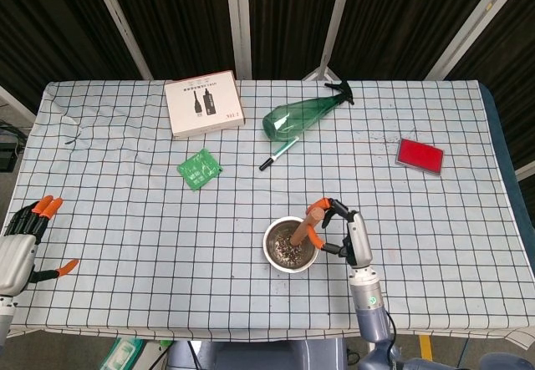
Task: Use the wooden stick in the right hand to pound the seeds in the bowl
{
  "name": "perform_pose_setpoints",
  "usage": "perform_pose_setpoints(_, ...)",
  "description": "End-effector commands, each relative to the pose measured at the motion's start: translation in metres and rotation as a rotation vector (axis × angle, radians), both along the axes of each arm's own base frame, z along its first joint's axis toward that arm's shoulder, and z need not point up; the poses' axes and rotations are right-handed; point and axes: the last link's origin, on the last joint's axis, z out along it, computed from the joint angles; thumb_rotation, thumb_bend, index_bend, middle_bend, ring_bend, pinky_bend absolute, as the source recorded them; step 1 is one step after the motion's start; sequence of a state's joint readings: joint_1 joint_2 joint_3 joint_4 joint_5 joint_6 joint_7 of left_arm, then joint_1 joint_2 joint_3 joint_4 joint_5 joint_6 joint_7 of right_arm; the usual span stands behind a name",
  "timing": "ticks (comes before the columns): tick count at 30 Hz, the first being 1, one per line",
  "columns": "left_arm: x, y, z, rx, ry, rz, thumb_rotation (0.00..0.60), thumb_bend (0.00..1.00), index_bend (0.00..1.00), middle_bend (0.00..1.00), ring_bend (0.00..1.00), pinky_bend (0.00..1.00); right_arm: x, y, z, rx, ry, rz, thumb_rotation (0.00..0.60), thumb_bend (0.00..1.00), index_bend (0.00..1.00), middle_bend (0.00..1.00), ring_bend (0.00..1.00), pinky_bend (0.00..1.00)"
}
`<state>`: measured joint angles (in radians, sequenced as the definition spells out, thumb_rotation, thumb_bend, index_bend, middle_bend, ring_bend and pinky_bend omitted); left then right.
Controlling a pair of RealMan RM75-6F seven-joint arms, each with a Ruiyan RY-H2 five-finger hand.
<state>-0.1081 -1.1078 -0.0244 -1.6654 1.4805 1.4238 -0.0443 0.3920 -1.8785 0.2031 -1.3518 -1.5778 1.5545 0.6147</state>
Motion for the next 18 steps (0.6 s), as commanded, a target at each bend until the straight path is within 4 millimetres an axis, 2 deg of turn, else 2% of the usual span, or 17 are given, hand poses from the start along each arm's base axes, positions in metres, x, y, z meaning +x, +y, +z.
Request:
perform_pose_setpoints(1,0.0007,0.0002,-0.0003,-0.002,0.0,-0.001,0.6,0.09,0.0,0.0,0.0,0.0,0.0007,0.0007,-0.0039,0.005,-0.003,0.005,0.6,0.8,0.77,0.61,0.52,0.65)
perform_pose_setpoints(18,0.0,-0.0005,0.0,0.001,-0.003,0.0,0.6,0.09,0.0,0.0,0.0,0.0,-0.0022,0.0033,-0.0059,0.007,0.015,0.006,0.6,0.8,0.77,0.61,0.52,0.65)
